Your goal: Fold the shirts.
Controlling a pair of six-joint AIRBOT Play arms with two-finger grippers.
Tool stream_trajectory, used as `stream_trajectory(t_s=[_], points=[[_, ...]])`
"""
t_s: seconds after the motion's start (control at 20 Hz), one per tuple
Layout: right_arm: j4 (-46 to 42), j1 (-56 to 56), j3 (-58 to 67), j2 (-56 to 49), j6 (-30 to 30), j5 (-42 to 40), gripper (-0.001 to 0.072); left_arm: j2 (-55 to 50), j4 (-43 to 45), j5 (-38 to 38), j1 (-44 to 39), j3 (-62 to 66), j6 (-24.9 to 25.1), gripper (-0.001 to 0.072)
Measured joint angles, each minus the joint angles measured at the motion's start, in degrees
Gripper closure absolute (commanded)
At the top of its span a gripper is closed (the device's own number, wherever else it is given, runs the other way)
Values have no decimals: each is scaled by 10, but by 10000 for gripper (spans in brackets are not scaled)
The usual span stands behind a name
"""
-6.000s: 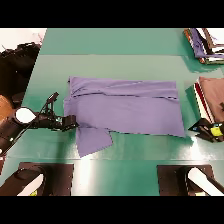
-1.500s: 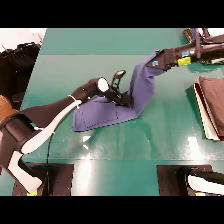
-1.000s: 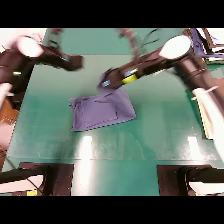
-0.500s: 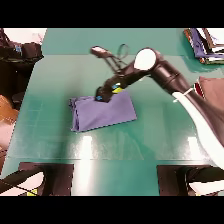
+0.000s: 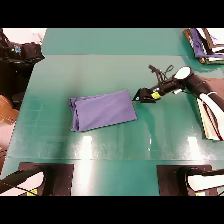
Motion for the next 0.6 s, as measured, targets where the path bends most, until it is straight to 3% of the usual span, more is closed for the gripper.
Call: stream_trajectory(t_s=[0.15,0.3,0.35,0.55,0.6], points=[[50,-3,-16,-41,-7,-1,125,0,-3,0,-1,0,0,682],[110,21,-22,-71,-28,-8,145,-1,-5,0,-1,0,0,682],[124,31,-23,-77,-35,-14,218,-1,-6,0,-1,0,0,683],[144,71,-25,-91,-75,-42,669,-1,-18,0,-5,0,0,683],[148,77,-26,-93,-85,-48,693,-1,-21,0,-12,0,0,683]])
